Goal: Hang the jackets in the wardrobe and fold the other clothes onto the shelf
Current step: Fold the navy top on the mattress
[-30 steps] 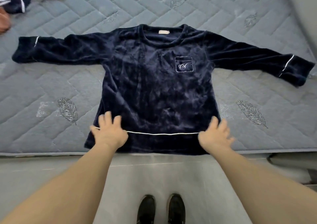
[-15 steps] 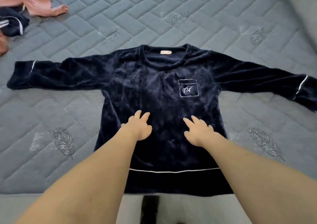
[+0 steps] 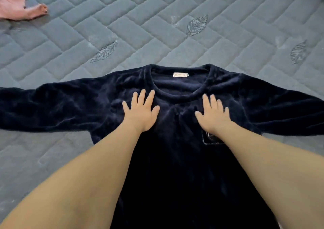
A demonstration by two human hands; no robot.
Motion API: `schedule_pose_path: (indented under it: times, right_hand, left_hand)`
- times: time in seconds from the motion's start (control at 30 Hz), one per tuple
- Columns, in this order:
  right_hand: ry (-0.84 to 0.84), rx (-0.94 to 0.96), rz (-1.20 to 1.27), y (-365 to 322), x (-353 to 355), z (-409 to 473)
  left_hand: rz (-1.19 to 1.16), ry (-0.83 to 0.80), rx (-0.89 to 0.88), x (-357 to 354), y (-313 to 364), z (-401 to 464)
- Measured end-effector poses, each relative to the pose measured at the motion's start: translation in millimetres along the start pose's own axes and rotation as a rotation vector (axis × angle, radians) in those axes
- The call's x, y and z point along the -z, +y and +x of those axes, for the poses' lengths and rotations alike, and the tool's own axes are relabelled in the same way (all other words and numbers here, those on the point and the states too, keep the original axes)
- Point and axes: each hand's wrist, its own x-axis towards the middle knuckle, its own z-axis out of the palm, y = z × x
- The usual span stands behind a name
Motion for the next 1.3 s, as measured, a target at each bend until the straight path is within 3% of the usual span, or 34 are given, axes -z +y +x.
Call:
schedule_pose_path:
  times: [0.2, 0.27, 0.37, 0.47, 0.53, 0.63, 0.7, 0.93, 1.07, 1.13, 1.2, 1.3]
  right_hand:
    - [0.27, -0.089, 0.027, 9, 36, 72]
    - [0.271, -0.15, 0.025, 7, 43, 86]
    - [0.256, -0.149, -0.079, 4, 54, 104]
    - [0.277, -0.061, -0.155, 9, 79, 125]
    - [0.177, 0.036, -0.089, 15, 96, 143]
    - [-0.103, 0.064, 0.098, 20, 109, 159]
    - [-0.129, 0.062, 0.077, 19, 104, 166]
    - [0.129, 0.121, -0.008, 14, 92, 162]
    - [0.605, 0.351, -0.085, 26, 82, 124]
    - [0.724, 0.41, -0.043, 37, 76, 100]
    - [0.629, 0.533, -0.127, 46, 65, 74]
    - [0.36, 0.604, -0.256, 56, 45, 40]
  left_hand:
    - [0.135, 0.26, -0.016, 33, 12, 90]
    - [0.215, 0.239, -0.001, 47, 16, 107]
    - [0.35, 0.305, -0.129, 65, 19, 119]
    - [0.284, 0.402, -0.129, 85, 18, 132]
    - [0.208, 0.398, -0.047, 89, 14, 143]
    - [0.158, 0.253, 0.044, 72, 11, 155]
    - [0.192, 0.222, 0.065, 58, 10, 162]
    - [0.179, 0.179, 0.103, 66, 18, 172]
    - [0.224, 0.379, -0.033, 70, 24, 136]
    - [0.166, 0.537, -0.073, 69, 15, 105]
    - [0.133, 0.584, -0.099, 57, 5, 64]
    - [0.205, 0.382, -0.172, 27, -2, 7]
